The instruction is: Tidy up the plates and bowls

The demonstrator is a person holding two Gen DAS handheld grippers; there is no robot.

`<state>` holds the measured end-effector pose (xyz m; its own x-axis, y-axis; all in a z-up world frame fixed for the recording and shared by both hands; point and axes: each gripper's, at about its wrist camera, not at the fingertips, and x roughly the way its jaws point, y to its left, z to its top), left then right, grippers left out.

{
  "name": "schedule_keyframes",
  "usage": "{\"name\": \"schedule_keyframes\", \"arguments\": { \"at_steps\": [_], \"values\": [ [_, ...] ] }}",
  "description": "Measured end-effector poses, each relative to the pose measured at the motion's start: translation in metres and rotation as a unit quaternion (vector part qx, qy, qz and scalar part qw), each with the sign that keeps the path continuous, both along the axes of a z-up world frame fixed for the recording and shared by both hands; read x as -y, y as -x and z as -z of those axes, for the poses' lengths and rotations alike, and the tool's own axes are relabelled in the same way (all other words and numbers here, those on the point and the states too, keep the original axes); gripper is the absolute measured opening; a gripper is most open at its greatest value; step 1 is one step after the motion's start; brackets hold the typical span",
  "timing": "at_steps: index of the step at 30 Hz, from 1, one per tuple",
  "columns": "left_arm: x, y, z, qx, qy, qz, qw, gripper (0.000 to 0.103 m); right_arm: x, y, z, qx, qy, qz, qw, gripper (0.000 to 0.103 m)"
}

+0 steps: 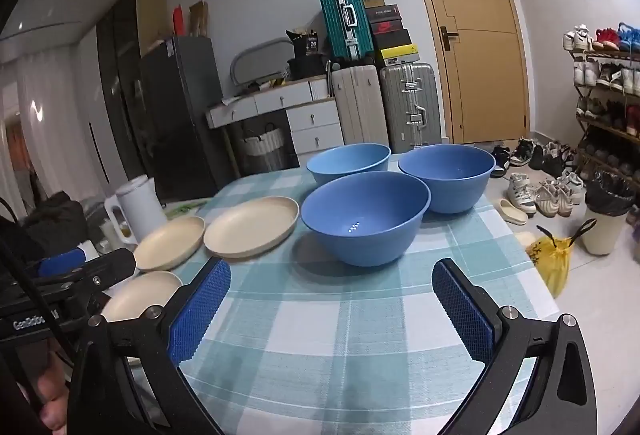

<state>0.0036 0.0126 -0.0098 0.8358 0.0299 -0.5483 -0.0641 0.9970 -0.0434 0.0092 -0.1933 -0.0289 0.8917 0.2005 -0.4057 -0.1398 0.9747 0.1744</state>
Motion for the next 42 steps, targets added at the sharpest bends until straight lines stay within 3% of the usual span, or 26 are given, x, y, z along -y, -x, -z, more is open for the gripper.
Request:
{"name": "schedule_keyframes", "arguments": {
  "at_steps": [4, 7, 12, 15, 18, 27, 35, 42],
  "values": [
    [-0.014, 0.002, 0.007, 0.033, -0.013, -0.021, 0.9991, 0.103, -0.005, -0.008, 0.005, -0.015, 0.014, 0.006, 1.000, 0.103],
    [-0.020, 0.000, 0.006, 0.032, -0.035, -0.039, 0.9981, 0.103, -0.001, -0.008, 0.006, -0.017, 0.002, 0.011, 1.000, 0.103],
    [-0.015, 0.002, 0.006, 0.012, -0.034, 0.005, 0.9993, 0.103, 0.003, -0.007, 0.004, -0.025, -0.037, -0.005, 0.999, 0.103],
    [-0.007, 0.005, 0.003, 0.018, -0.037, 0.039, 0.9984, 0.103, 0.002, -0.006, 0.002, -0.021, -0.036, -0.004, 0.999, 0.103],
    [-0.001, 0.008, 0.007, 0.025, -0.056, 0.037, 0.9974, 0.103, 0.000, -0.004, 0.001, -0.015, -0.028, -0.001, 1.000, 0.103],
    [-0.008, 0.011, 0.002, 0.031, -0.023, 0.036, 0.9986, 0.103, 0.005, -0.001, -0.002, -0.005, -0.048, -0.004, 0.999, 0.103],
    [-0.004, 0.014, 0.001, 0.044, -0.047, 0.023, 0.9976, 0.103, -0.005, -0.004, 0.001, 0.007, 0.018, -0.004, 1.000, 0.103],
    [-0.003, 0.011, 0.005, 0.032, -0.048, 0.027, 0.9980, 0.103, -0.006, -0.007, 0.003, -0.012, 0.025, 0.002, 1.000, 0.103]
  ]
}}
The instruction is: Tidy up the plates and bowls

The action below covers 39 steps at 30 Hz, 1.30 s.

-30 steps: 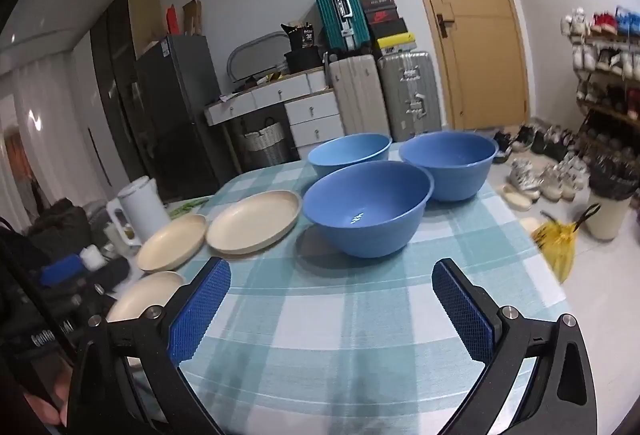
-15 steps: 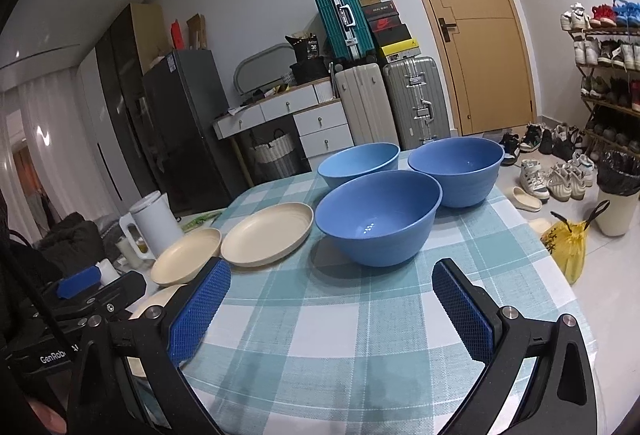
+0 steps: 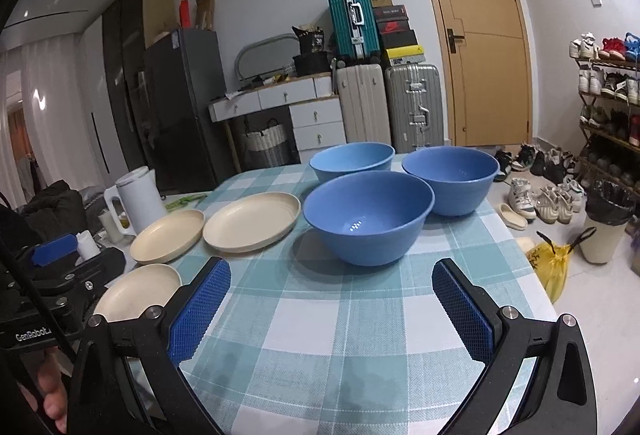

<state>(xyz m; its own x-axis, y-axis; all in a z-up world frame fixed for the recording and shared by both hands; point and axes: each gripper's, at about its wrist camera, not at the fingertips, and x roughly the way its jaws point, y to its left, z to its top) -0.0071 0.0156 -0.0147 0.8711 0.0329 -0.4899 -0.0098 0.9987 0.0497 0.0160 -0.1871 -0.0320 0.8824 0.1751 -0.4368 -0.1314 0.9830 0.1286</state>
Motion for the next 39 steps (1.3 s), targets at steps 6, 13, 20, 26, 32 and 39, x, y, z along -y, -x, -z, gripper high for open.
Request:
{"name": "schedule_keyframes", "arguments": {
  "at_steps": [6, 13, 20, 26, 32, 39],
  "values": [
    [0.001, -0.001, 0.001, -0.003, -0.004, -0.007, 1.0000, 0.103, -0.001, 0.001, 0.000, -0.002, 0.015, 0.008, 1.000, 0.103],
    [-0.002, -0.001, 0.000, -0.007, 0.006, 0.001, 1.0000, 0.103, -0.001, -0.002, 0.000, -0.010, 0.013, 0.002, 1.000, 0.103],
    [0.002, 0.000, 0.000, -0.004, -0.002, 0.002, 1.0000, 0.103, -0.002, -0.003, 0.000, -0.012, 0.009, 0.003, 1.000, 0.103],
    [0.003, 0.000, 0.000, -0.002, -0.008, 0.000, 1.0000, 0.103, 0.003, -0.009, 0.006, -0.043, -0.042, -0.030, 0.998, 0.103],
    [0.000, 0.004, -0.004, 0.009, 0.000, -0.001, 1.0000, 0.103, 0.001, -0.010, 0.005, -0.042, -0.041, -0.030, 0.998, 0.103],
    [-0.002, 0.004, -0.005, 0.013, 0.009, 0.001, 0.9999, 0.103, 0.002, -0.010, 0.006, -0.046, -0.042, -0.028, 0.998, 0.103]
  ]
}}
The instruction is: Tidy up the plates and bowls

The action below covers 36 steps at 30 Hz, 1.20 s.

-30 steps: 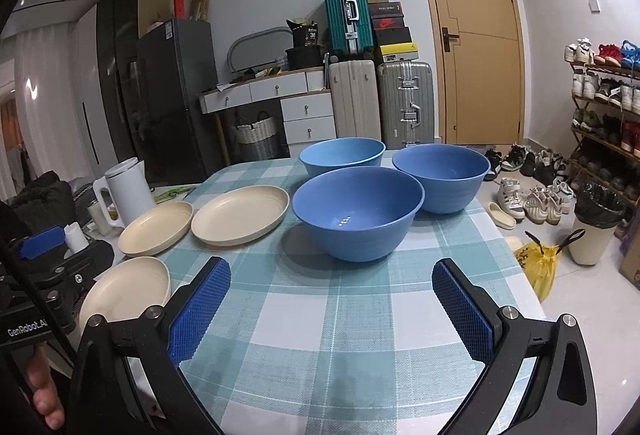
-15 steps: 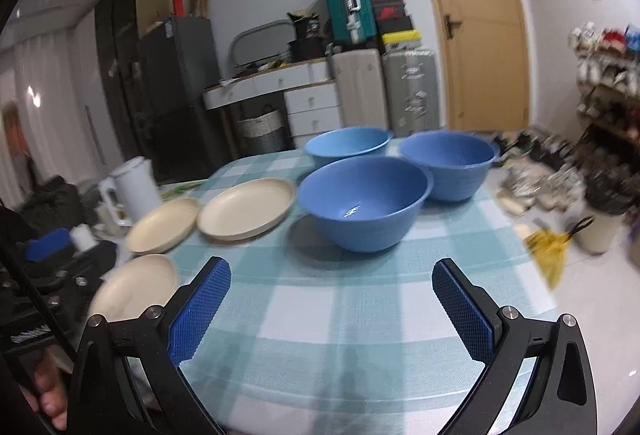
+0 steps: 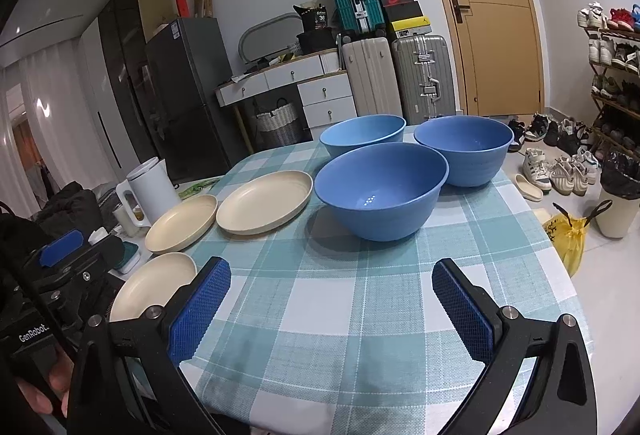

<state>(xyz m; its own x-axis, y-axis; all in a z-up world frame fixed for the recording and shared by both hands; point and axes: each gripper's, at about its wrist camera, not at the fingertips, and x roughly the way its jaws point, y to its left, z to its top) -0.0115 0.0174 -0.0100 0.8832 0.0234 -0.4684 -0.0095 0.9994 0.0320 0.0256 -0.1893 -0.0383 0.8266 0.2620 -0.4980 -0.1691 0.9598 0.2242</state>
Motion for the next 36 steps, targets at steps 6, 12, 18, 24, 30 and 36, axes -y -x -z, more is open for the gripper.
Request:
{"name": "schedule_keyframes", "arguments": {
  "at_steps": [6, 12, 18, 24, 30, 36],
  "values": [
    [-0.0014, 0.0009, -0.0019, 0.003, 0.002, -0.004, 1.0000, 0.103, 0.0020, 0.0001, 0.0003, 0.002, -0.001, 0.001, 1.000, 0.103],
    [0.0013, -0.0012, 0.0001, 0.000, -0.004, -0.007, 1.0000, 0.103, 0.0013, 0.0055, -0.0023, 0.019, 0.022, 0.023, 0.999, 0.103],
    [0.0003, -0.0023, 0.0013, -0.002, -0.004, -0.010, 0.9999, 0.103, 0.0008, 0.0062, -0.0028, 0.021, 0.026, 0.025, 0.999, 0.103],
    [0.0013, -0.0010, 0.0022, -0.001, -0.009, -0.009, 0.9999, 0.103, -0.0036, 0.0096, -0.0032, 0.030, 0.059, 0.054, 0.996, 0.103],
    [0.0016, -0.0010, 0.0023, -0.001, -0.010, -0.009, 0.9999, 0.103, 0.0002, 0.0084, -0.0024, 0.029, 0.051, 0.057, 0.997, 0.103],
    [0.0011, -0.0010, 0.0029, -0.002, -0.009, -0.008, 0.9999, 0.103, 0.0025, 0.0072, -0.0021, 0.023, 0.045, 0.058, 0.997, 0.103]
  ]
}}
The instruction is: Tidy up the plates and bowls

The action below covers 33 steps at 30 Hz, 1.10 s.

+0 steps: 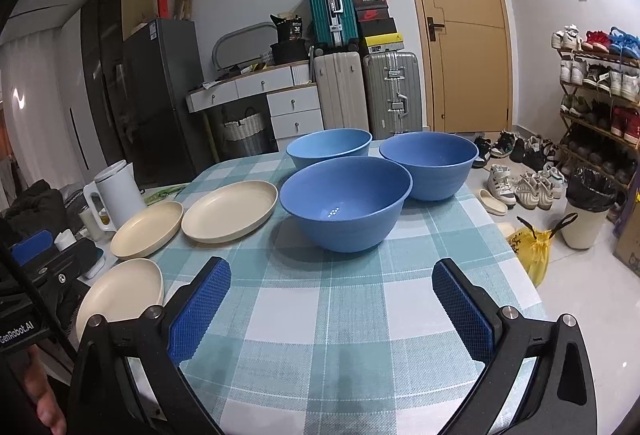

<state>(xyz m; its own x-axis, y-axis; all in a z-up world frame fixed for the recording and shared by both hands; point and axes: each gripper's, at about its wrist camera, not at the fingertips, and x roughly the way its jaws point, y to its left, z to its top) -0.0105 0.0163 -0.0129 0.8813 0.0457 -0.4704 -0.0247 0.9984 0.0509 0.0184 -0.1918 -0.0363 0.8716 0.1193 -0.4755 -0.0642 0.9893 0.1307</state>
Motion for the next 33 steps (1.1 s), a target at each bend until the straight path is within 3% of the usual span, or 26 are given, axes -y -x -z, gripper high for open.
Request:
{"name": "schedule_keyframes", "arguments": {
  "at_steps": [10, 17, 27, 33],
  "values": [
    [-0.001, -0.001, 0.003, -0.006, 0.001, 0.000, 1.0000, 0.103, -0.003, -0.003, 0.003, -0.012, 0.001, -0.006, 1.000, 0.103],
    [-0.014, -0.002, -0.001, -0.015, 0.018, -0.002, 0.9997, 0.103, -0.020, 0.000, 0.000, -0.011, -0.014, -0.054, 0.998, 0.103],
    [-0.121, -0.024, -0.023, -0.025, 0.062, -0.090, 0.9937, 0.103, -0.116, -0.035, -0.023, -0.034, -0.005, -0.153, 0.988, 0.103],
    [-0.180, -0.067, -0.033, -0.033, 0.046, -0.137, 0.9889, 0.103, -0.191, -0.091, -0.047, -0.065, 0.002, -0.199, 0.978, 0.103]
  ]
}}
